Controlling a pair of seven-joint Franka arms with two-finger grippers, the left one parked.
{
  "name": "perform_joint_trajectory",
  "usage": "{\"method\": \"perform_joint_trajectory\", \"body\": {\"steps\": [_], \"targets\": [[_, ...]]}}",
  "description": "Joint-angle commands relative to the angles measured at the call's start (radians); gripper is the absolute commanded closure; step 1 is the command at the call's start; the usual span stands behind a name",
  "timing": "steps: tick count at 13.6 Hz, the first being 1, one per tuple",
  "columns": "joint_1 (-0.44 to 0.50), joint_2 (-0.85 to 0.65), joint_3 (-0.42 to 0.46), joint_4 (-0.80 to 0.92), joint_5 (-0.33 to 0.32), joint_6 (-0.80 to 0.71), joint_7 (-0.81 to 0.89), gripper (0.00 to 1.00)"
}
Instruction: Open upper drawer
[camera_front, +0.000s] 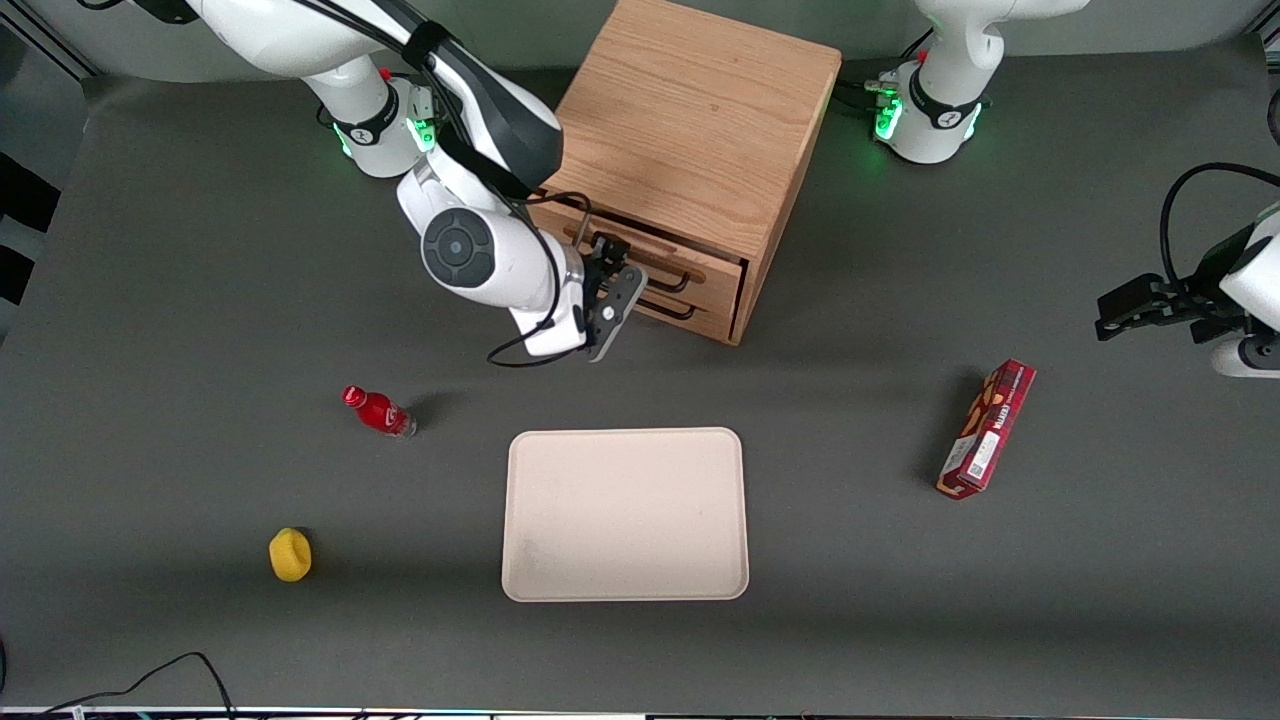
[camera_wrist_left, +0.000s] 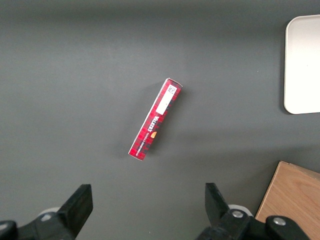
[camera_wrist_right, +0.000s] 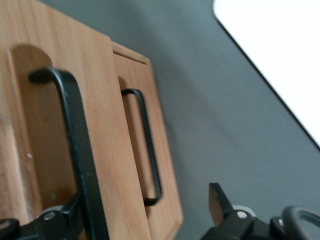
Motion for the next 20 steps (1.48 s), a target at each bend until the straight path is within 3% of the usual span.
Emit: {"method": "perform_joint_trajectory", "body": {"steps": [1,8,13,20], "targets": [[-0.009,0.004,-0.038,-0.002,-0.017,0.013,-0.065,0.00],[-0.011,0.002,-0.094,0.014,0.006,0.012,-0.076,0.00],[-0.008,-0.007,-0.127,0.015,0.091,0.012,-0.078,0.00],[-0.002,-0.005,-0.164,0.044,0.131,0.010,-0.079,0.00]]}}
